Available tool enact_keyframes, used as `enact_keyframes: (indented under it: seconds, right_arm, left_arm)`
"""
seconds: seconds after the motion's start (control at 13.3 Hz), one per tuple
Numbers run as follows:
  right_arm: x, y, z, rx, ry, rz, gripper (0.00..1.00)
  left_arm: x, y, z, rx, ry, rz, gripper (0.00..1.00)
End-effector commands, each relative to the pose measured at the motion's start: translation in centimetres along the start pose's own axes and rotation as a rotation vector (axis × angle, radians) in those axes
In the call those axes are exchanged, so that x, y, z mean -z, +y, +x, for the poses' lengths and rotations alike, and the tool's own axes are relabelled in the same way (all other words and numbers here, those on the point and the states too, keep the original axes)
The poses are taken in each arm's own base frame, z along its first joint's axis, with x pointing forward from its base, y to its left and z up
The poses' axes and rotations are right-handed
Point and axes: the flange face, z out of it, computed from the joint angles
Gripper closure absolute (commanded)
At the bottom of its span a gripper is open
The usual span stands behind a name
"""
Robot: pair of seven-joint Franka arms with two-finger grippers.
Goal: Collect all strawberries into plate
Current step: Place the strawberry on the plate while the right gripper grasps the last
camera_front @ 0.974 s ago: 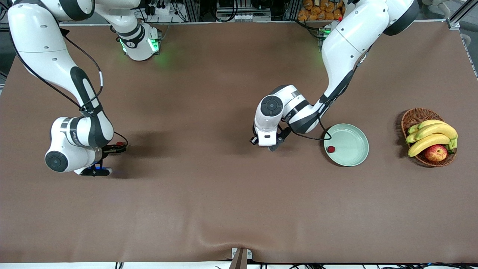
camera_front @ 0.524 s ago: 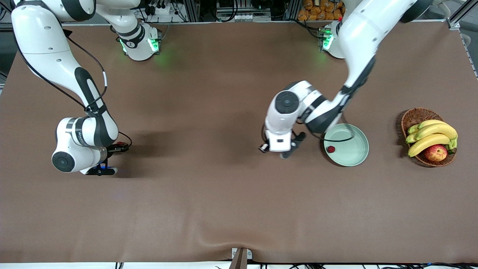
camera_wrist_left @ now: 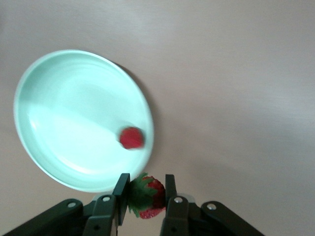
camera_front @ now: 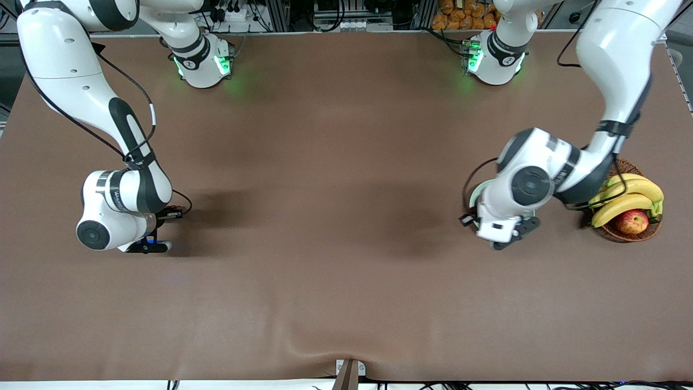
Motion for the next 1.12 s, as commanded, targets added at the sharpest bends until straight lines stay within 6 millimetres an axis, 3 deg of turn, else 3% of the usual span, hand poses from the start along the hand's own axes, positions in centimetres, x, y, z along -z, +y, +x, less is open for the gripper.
enact_keyframes:
  seconds: [0.0,0.07,0.15,0.22,0.3,0.37,0.45,0.52,0.75,1.05]
  right_arm:
    - [3.8,-2.2,0.9,-0.038,0.071,0.132,0.92]
    - [4.7,-5.2,1.0,-0.022,0.086,0.179,0.98]
    - [5.3,-9.8,0.9,0.016,0.094,0.202,1.00]
    - [5.2,-14.3,0.5,0.021,0.092,0.226,1.00]
    - [5.4,-18.5,0.0,-0.029,0.114,0.255,1.00]
    - [5.6,-22.5,-0.6,-0.095,0.138,0.291,1.00]
    - [5.4,-26.2,-1.3,-0.162,0.142,0.335,1.00]
    - [4.4,-30.2,-2.5,-0.214,0.122,0.381,1.00]
    - [2.1,-39.5,-4.7,-0.313,0.101,0.534,1.00]
    - [0.2,-47.8,-7.6,-0.422,0.121,0.650,1.00]
  left_arm:
    - [-1.6,-4.2,2.1,-0.119,-0.026,0.024,1.00]
    - [-2.1,-5.6,3.2,-0.136,-0.038,0.021,1.00]
    - [-3.0,-6.7,3.9,-0.161,-0.058,0.019,1.00]
    - [-3.5,-7.9,4.8,-0.183,-0.068,0.010,0.92]
    - [-4.3,-9.0,5.6,-0.204,-0.084,-0.001,0.61]
    - [-4.9,-10.0,6.4,-0.205,-0.094,-0.013,0.09]
    - [-4.6,-10.3,6.7,-0.201,-0.089,-0.015,0.00]
    - [-4.2,-10.0,6.6,-0.191,-0.086,-0.012,0.00]
    - [-2.6,-9.1,6.0,-0.196,-0.073,-0.026,0.00]
    - [1.4,-5.3,3.7,-0.174,-0.043,-0.082,0.00]
